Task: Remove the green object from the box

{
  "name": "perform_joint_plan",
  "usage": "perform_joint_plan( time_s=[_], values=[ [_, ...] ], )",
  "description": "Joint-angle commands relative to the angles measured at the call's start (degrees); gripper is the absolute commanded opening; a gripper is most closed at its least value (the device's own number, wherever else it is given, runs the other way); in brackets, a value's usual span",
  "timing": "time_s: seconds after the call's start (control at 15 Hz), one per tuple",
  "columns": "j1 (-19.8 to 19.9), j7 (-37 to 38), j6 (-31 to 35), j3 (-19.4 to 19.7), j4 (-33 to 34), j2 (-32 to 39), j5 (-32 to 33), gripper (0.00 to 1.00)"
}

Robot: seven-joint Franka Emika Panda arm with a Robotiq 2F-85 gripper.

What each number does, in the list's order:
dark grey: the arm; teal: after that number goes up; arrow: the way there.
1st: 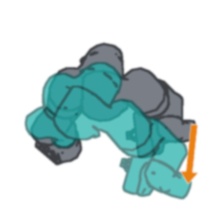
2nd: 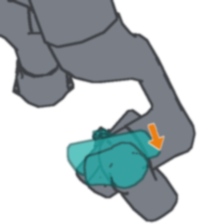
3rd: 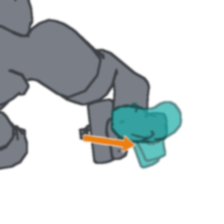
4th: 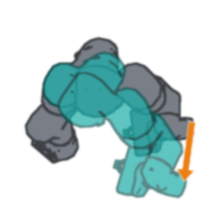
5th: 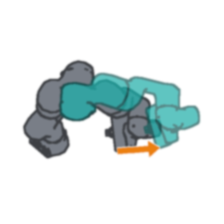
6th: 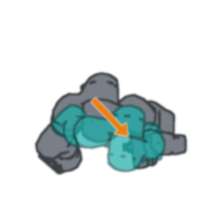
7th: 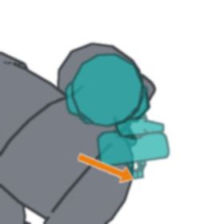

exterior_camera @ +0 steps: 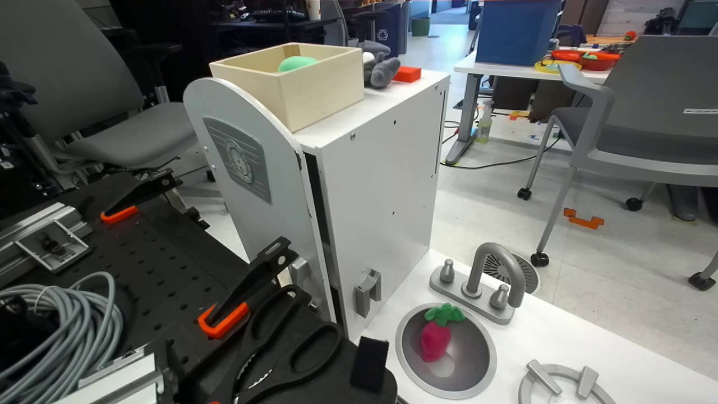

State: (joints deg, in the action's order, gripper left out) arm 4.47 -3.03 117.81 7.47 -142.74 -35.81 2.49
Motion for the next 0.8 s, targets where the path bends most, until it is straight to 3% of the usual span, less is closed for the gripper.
perform_joint_plan(
  time_s=[0.0,0.73],
  values=[
    [1.07,-0.08,0.51,-0.24,-0.03,0.2,0.34,1.0],
    [1.19,2.35,-0.18,-1.43,10.42,16.88,0.43,1.0]
  ],
)
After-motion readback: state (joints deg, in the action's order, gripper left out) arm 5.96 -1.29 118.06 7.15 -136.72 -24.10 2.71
